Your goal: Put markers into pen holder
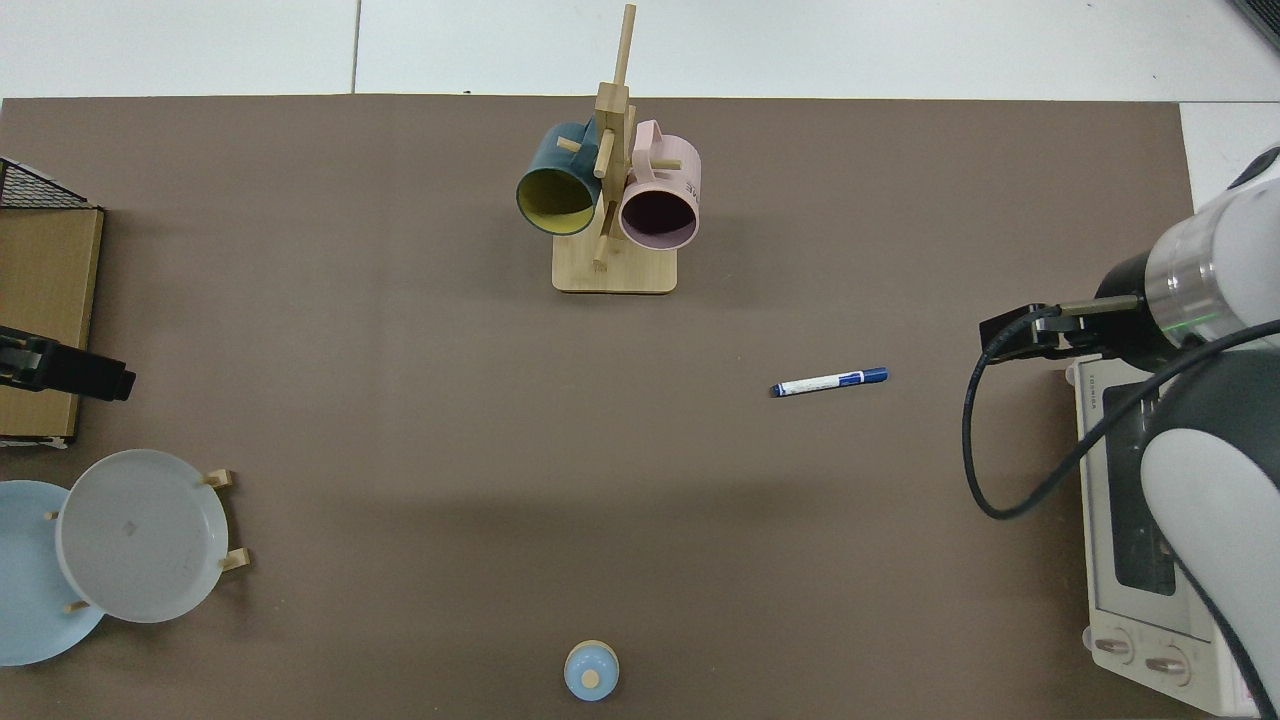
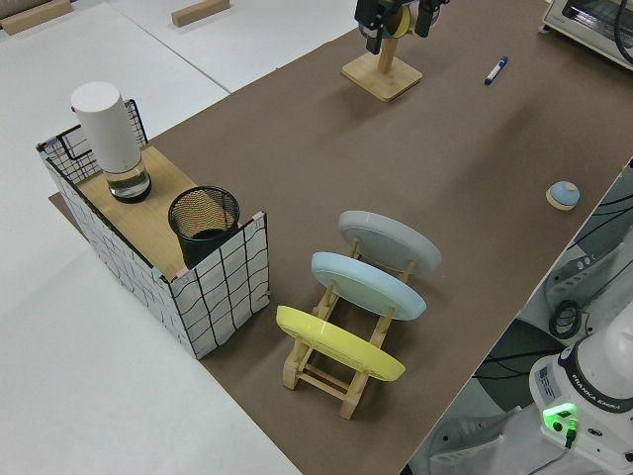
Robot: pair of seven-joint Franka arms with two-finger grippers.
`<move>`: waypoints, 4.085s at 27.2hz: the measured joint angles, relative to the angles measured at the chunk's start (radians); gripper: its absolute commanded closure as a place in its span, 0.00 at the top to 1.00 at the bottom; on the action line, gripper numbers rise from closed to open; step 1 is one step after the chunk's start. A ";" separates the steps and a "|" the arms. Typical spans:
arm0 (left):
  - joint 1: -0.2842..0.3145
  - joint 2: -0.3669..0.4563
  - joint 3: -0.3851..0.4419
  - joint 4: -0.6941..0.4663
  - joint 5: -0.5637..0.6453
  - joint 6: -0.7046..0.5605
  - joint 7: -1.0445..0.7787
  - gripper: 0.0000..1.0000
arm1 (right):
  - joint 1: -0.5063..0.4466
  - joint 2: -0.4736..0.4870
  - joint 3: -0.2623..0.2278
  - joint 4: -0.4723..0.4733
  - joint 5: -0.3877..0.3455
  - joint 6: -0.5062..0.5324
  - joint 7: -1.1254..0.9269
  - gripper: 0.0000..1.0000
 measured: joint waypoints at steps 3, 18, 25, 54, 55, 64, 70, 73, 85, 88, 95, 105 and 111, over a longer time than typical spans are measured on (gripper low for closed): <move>0.000 0.000 0.000 0.000 0.000 -0.001 0.000 1.00 | 0.000 0.000 0.000 0.000 0.000 0.000 0.000 1.00; 0.000 0.000 0.000 0.000 0.000 -0.002 0.000 1.00 | 0.000 0.000 0.000 0.000 0.000 0.000 0.000 1.00; 0.000 0.000 0.000 0.000 0.000 -0.011 0.000 1.00 | 0.000 -0.002 0.000 -0.002 0.000 -0.004 0.000 1.00; 0.000 0.000 0.003 -0.001 0.000 -0.029 0.000 1.00 | 0.028 0.004 0.004 -0.406 0.112 0.468 1.214 1.00; 0.000 0.000 0.003 -0.001 0.000 -0.030 0.000 1.00 | 0.028 0.011 0.004 -0.417 0.113 0.486 1.235 1.00; 0.000 -0.001 0.003 -0.006 0.000 -0.031 0.000 1.00 | 0.027 0.071 0.001 -0.481 0.119 0.613 1.366 0.99; 0.000 -0.001 0.003 -0.007 0.000 -0.032 0.000 1.00 | 0.027 0.113 0.001 -0.504 0.122 0.654 1.392 0.99; 0.000 -0.001 0.003 -0.007 0.000 -0.032 0.000 1.00 | 0.027 0.131 0.002 -0.541 0.124 0.728 1.392 0.99; 0.000 -0.002 0.003 -0.007 0.000 -0.032 0.000 1.00 | 0.036 0.236 0.003 -0.597 0.125 0.904 1.393 0.99; 0.000 -0.002 0.003 -0.007 0.000 -0.032 0.000 1.00 | 0.036 0.241 0.003 -0.597 0.127 0.905 1.393 0.98; 0.000 -0.002 0.003 -0.008 0.000 -0.033 0.000 1.00 | 0.036 0.241 0.003 -0.596 0.128 0.905 1.393 0.38; 0.000 -0.004 0.003 -0.012 0.000 -0.033 0.000 1.00 | 0.038 0.237 0.003 -0.595 0.128 0.905 1.393 0.00; 0.000 -0.005 0.003 -0.013 0.000 -0.033 0.000 1.00 | 0.038 0.233 0.003 -0.594 0.128 0.904 1.393 0.00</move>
